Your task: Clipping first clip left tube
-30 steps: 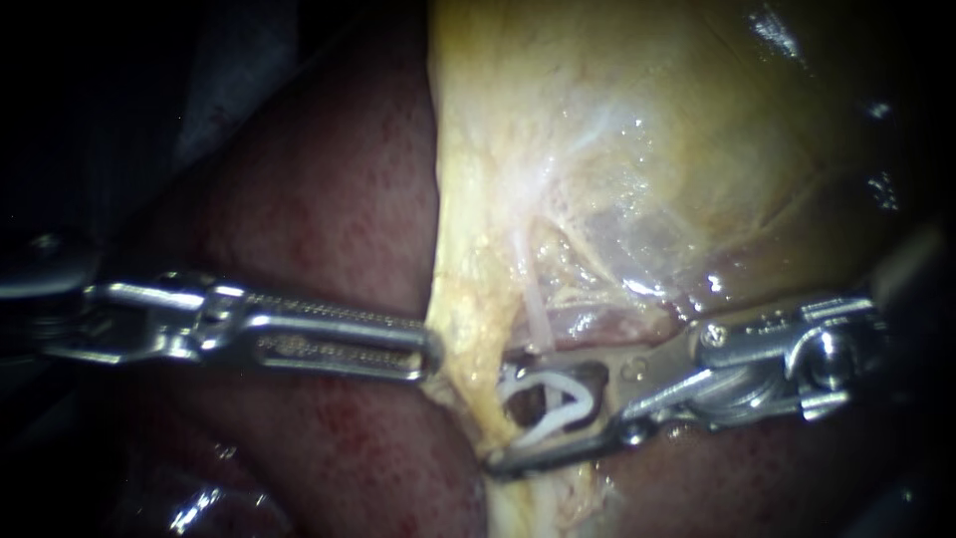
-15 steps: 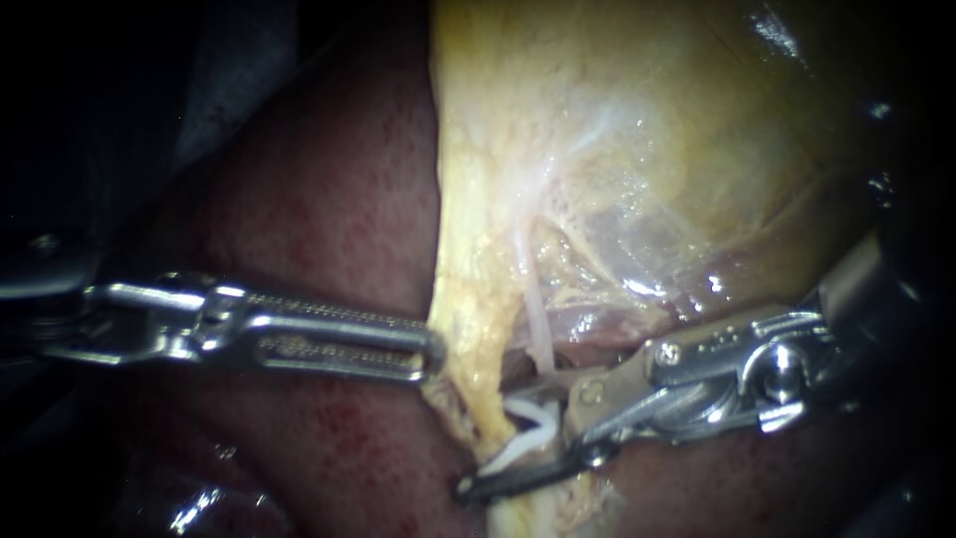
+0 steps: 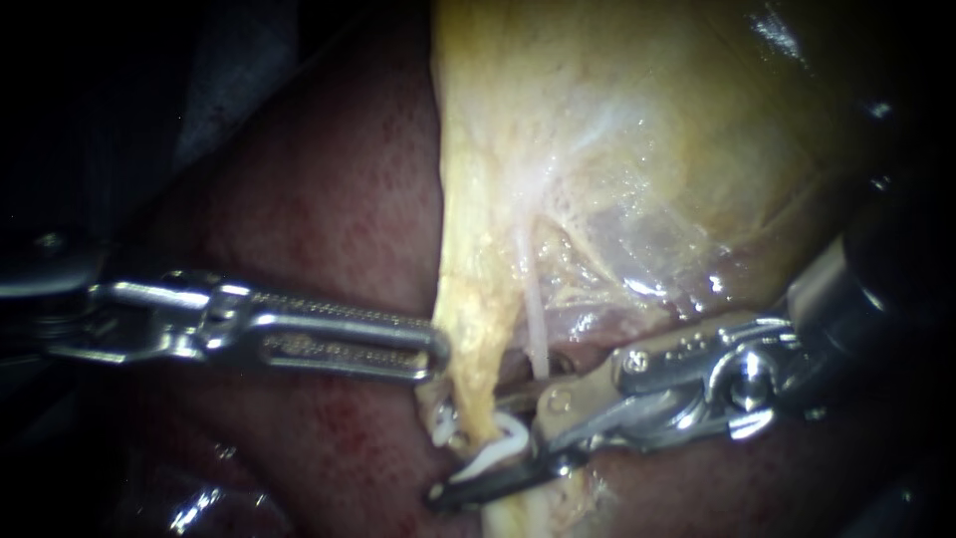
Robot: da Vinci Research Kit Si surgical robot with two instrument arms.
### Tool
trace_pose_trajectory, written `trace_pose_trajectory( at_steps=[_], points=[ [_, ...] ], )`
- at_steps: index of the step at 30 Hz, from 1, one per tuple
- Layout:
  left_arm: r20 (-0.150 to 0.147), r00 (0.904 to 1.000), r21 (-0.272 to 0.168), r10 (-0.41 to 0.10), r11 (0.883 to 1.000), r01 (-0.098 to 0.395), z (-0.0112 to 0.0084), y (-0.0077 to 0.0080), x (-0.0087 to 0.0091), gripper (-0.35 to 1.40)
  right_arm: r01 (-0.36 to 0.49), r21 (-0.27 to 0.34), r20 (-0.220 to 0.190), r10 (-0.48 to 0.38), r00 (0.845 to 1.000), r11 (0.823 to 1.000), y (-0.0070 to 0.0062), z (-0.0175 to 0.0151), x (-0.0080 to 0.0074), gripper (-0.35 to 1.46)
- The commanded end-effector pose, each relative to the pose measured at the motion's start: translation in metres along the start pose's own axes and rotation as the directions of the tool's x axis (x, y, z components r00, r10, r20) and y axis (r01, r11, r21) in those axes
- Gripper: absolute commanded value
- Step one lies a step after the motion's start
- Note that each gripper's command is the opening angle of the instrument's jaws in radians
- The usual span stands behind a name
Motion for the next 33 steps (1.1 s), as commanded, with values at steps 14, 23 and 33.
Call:
trace_pose_trajectory(
  at_steps=[14,23,33],
  points=[
    [0.0,1.0,0.0,0.0,1.0,0.0,0.0001,0.0001,0.0,-0.35,-0.075,0.002,-0.001,0.075,0.997,0.997,0.0002,-0.0004,-0.0003,0.0],
    [0.0,1.0,0.0,0.0,1.0,0.0,0.0001,0.0002,0.0,-0.35,-0.077,-0.004,0.018,0.077,0.997,0.997,0.0015,-0.0014,-0.0005,-0.18],
    [0.0,1.0,0.0,0.0,1.0,0.0,0.0001,0.0003,0.0,-0.35,-0.077,-0.004,0.018,0.077,0.997,0.997,0.0014,-0.0014,-0.0005,-0.19]
  ],
)
